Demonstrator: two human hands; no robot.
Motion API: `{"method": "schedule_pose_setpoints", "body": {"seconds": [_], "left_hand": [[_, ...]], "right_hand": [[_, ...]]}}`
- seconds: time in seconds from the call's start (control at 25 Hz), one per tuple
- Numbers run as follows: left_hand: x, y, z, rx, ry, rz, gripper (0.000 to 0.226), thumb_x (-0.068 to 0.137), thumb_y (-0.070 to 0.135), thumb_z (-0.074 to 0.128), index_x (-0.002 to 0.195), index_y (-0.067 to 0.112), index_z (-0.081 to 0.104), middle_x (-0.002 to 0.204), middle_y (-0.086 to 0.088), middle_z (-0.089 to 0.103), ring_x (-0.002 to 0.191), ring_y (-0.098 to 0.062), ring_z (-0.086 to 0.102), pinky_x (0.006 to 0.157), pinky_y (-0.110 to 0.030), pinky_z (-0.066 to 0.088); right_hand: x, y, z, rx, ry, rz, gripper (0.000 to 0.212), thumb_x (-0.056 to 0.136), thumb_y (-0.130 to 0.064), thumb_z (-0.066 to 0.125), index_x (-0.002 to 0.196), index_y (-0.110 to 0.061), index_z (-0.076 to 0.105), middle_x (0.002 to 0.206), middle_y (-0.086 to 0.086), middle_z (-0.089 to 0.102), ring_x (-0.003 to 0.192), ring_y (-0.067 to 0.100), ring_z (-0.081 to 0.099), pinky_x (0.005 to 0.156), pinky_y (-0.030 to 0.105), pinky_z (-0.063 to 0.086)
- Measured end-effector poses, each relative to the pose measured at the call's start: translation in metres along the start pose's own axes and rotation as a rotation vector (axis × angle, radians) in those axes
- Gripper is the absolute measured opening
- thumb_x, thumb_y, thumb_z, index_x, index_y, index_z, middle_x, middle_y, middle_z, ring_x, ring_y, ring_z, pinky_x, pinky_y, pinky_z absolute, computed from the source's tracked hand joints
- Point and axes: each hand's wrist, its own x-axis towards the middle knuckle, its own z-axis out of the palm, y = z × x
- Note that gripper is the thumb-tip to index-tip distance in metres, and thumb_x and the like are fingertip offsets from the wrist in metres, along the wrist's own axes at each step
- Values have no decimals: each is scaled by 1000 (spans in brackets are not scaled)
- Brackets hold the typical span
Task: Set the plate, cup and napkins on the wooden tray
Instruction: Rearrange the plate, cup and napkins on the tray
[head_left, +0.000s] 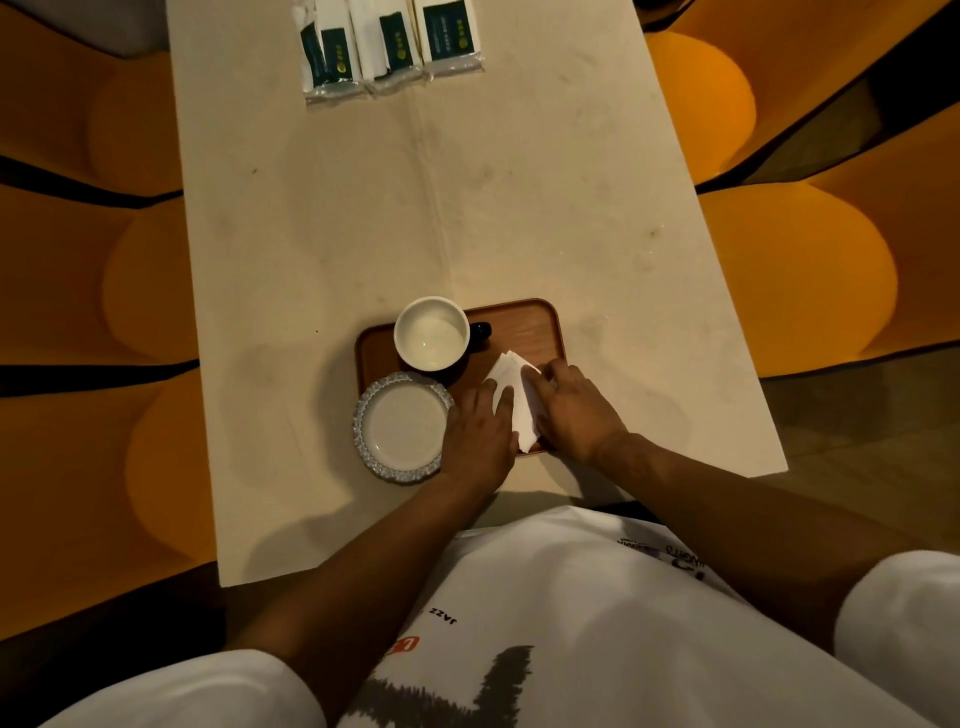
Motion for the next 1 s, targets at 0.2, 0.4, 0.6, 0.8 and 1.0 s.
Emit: {"method": "schedule_pose_setpoints", "body": {"seconds": [0.2, 0.4, 0.6, 0.8, 1.0], "left_hand": [[1, -2, 2, -7, -33, 5, 71, 97, 36, 59, 156, 15, 25, 162, -14, 28, 145, -33, 31, 116, -44, 32], [3, -1, 1, 3, -38, 15, 72, 95, 35, 61, 155, 17, 26, 162, -14, 28, 145, -33, 31, 115, -44, 32], [4, -2, 0, 0, -23, 34, 76, 97, 39, 56, 158, 14, 18, 168, -12, 17, 152, -32, 21, 120, -46, 23], [7, -6, 0, -17, -54, 57, 80, 98, 43, 50, 159, 10, 10, 170, -9, 6, 157, -26, 11, 123, -45, 19], [14, -6, 0, -26, -174, 43, 84, 101, 43, 46, 160, 9, -3, 170, -8, -9, 157, -25, -6, 126, -49, 13]], "right_hand": [[3, 1, -1, 98, -26, 40, 80, 82, -28, 71, 148, -14, 28, 140, 17, 37, 116, 33, 50, 96, 42, 50], [3, 2, 4, 197, -35, 97, 81, 84, -37, 70, 148, -19, 24, 140, 12, 40, 117, 27, 52, 97, 37, 51], [5, -4, -3, 28, 20, 41, 85, 81, -37, 72, 149, -15, 27, 145, 16, 37, 116, 31, 51, 98, 39, 48], [14, -8, 0, -30, -25, 26, 87, 87, -41, 64, 154, -13, 16, 151, 18, 30, 126, 33, 44, 103, 41, 45], [19, -10, -2, -56, -66, 27, 89, 88, -43, 64, 154, -10, 14, 154, 20, 24, 132, 36, 37, 106, 42, 41]]}}
